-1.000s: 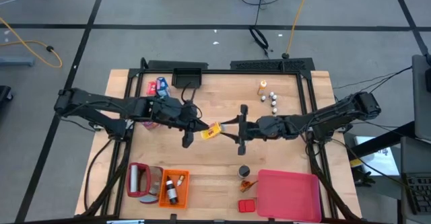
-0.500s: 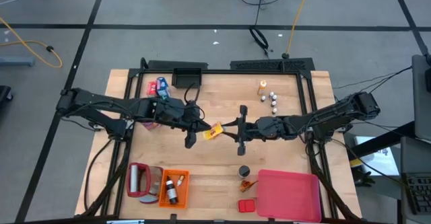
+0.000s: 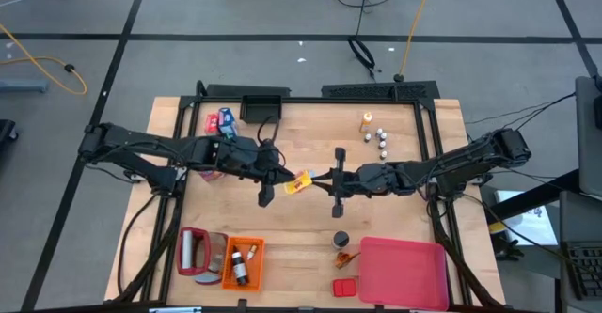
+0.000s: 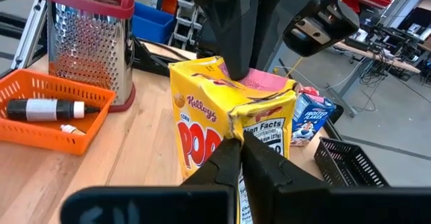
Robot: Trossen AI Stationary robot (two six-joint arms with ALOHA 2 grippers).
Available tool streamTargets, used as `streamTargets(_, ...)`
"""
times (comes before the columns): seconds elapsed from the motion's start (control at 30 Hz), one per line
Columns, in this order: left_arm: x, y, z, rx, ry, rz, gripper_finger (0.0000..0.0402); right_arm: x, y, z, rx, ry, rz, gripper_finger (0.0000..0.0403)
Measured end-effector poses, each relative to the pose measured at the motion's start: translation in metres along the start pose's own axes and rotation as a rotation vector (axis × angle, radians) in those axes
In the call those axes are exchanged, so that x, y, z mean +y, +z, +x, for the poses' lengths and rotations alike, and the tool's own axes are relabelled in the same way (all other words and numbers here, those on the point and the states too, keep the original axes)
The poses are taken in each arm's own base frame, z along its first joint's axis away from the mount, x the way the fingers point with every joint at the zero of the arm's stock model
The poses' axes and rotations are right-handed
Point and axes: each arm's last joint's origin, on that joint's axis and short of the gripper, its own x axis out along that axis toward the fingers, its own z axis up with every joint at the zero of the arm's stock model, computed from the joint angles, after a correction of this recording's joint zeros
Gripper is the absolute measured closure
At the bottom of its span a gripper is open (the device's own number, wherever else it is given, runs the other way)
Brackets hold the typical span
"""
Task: Pick & Place Kitchen Items
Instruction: Put the yellow cereal box into the red bin
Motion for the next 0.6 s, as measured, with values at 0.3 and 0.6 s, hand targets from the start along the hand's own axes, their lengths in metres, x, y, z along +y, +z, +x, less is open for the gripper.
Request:
streamTargets(0.3,0.01,0.006,-0.018,-0.02,0.031,0.032,0.0322,0.003,0.01,-0.023,0.032,0.015,0.004,0.0402)
streamTargets(0.6,0.019,0.01,-0.03,-0.03,0.062,0.023,0.0307,0.032,0.019,-0.076,0.12,0.034,0.05,0.0403)
